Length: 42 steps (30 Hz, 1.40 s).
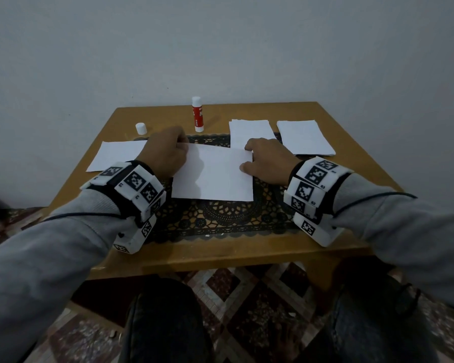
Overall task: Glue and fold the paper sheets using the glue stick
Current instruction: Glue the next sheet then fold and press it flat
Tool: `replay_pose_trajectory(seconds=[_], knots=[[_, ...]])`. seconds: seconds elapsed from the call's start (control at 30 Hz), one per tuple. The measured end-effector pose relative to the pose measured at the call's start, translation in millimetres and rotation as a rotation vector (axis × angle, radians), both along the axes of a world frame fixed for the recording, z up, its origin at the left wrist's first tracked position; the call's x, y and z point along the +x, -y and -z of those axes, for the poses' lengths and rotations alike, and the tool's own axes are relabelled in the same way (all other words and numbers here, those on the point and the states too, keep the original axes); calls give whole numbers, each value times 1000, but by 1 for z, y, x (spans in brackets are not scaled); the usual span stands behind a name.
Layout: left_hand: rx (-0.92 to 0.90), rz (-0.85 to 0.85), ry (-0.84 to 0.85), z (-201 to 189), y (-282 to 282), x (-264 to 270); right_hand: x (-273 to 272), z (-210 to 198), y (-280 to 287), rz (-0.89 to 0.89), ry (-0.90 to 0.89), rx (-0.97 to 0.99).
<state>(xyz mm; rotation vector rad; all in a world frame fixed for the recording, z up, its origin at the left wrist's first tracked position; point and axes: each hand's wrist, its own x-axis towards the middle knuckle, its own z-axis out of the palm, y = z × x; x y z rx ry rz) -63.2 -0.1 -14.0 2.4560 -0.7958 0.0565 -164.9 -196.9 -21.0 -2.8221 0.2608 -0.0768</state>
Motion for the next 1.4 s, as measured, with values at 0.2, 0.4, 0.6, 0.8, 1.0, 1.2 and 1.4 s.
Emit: replay_pose_trajectory(seconds=[0.2,0.4,0.6,0.8,1.0,1.2,1.4], knots=[[-170,25,30,1,0,1,-1,0,0,26,162,201],[-249,56,8,-10,-7,5,-4,-8,6,61,211,442],[-368,-54,-100,-32,-36,26,6,-27,4,77,-60,998],[-589,-196,-282,-47,-55,46,42,-31,-28,62,-40,1040],[-359,-361,-484,-31,-97,70,87,-30,-64,117,-105,996],[-208,-435,-329,-23,-132,95,130,-22,-109,118,-242,795],[-69,-401,-329,-8,-139,115,161,-12,-127,80,-285,492]])
